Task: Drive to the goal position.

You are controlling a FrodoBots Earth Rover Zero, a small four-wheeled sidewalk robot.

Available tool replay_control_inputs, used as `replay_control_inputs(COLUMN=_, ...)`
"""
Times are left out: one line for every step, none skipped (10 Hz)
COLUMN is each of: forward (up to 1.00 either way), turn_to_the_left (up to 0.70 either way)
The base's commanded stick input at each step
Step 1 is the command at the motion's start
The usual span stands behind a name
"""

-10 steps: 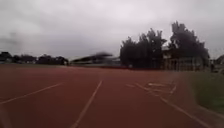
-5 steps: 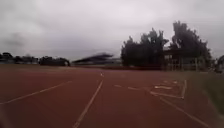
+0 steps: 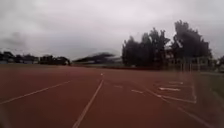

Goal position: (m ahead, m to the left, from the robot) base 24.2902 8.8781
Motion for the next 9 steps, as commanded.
replay_control_inputs(forward=0.70, turn_to_the_left=0.00)
replay_control_inputs(forward=0.70, turn_to_the_left=0.00)
replay_control_inputs(forward=0.70, turn_to_the_left=0.00)
replay_control_inputs(forward=0.70, turn_to_the_left=0.00)
replay_control_inputs(forward=0.70, turn_to_the_left=0.00)
replay_control_inputs(forward=0.70, turn_to_the_left=0.00)
replay_control_inputs(forward=0.70, turn_to_the_left=0.00)
replay_control_inputs(forward=0.70, turn_to_the_left=0.00)
replay_control_inputs(forward=0.70, turn_to_the_left=0.00)
